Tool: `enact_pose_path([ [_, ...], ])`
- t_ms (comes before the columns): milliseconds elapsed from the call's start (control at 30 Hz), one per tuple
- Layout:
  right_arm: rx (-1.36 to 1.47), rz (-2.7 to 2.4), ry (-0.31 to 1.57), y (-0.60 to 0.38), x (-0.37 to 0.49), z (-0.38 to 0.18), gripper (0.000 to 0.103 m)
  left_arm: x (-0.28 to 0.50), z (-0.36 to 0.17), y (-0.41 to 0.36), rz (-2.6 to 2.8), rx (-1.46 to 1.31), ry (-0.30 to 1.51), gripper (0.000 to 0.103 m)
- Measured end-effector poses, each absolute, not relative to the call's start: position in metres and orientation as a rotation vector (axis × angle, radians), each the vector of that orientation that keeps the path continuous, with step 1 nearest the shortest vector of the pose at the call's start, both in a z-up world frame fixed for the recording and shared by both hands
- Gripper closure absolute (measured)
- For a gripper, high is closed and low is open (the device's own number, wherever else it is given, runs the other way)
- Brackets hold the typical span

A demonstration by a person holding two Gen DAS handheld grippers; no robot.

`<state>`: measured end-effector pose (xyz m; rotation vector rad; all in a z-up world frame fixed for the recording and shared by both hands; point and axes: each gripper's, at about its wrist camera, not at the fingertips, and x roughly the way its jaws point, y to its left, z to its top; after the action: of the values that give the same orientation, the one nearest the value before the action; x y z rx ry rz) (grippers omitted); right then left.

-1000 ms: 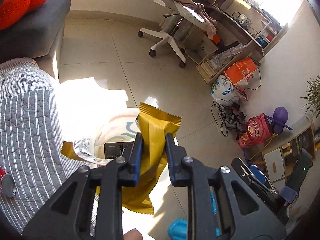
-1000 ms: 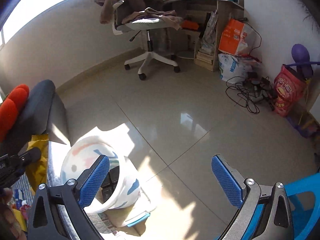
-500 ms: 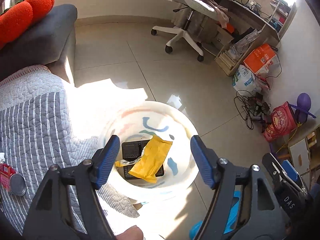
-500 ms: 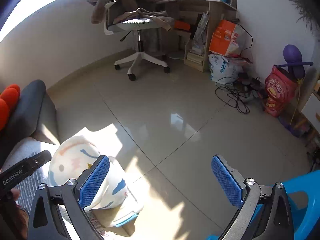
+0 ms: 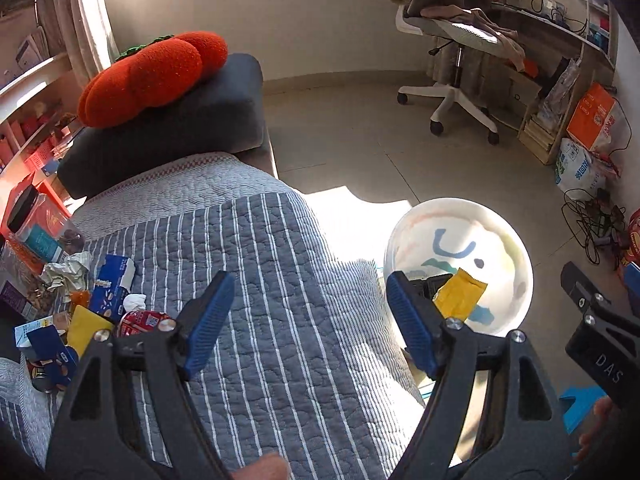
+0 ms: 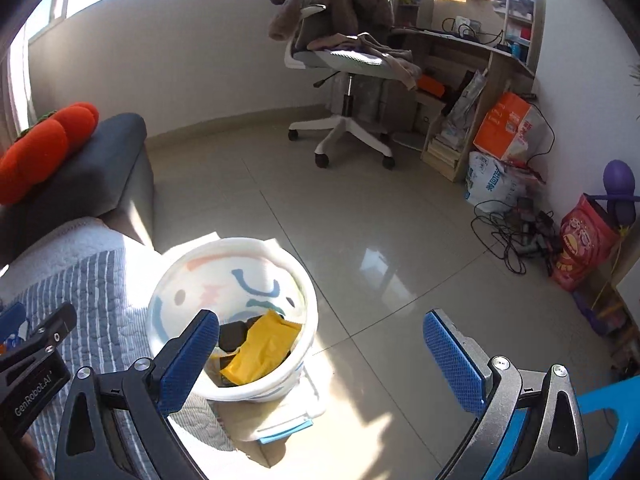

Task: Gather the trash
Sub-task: 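Return the left tool to the bed and grasp the white wrapper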

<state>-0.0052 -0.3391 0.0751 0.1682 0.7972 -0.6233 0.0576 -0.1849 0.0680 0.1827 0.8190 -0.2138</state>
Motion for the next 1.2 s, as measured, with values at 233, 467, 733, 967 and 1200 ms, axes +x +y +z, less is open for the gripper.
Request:
enact_pose_path([
  [233, 0.089, -0.522, 0.809, -0.283, 0.015, 0.068, 0.000, 0.048, 0.060, -0.120, -0.092, 0.160, 0.838, 0.021],
  [467, -0.014, -0.399, 0.810, -0.215, 0.035, 0.063, 0.000, 0.036, 0.045, -0.049, 0.031, 0.123, 0.872, 0.021],
  [733, -0.095, -0.266, 0.838, -0.145, 0.058, 0.048, 0.000, 0.029, 0.013, 0.040, 0.203, 0.091, 0.968, 0.021],
  [967, -0.133, -0.179, 0.854, -0.101, 0.075, 0.038, 0.000, 0.025, -0.016, 0.103, 0.277, 0.012, 1.088, 0.021],
  [1200, -0.147, -0.106, 0.870, -0.072, 0.087, 0.028, 0.000, 0.025, -0.046, 0.141, 0.252, -0.118, 1.216, 0.021],
])
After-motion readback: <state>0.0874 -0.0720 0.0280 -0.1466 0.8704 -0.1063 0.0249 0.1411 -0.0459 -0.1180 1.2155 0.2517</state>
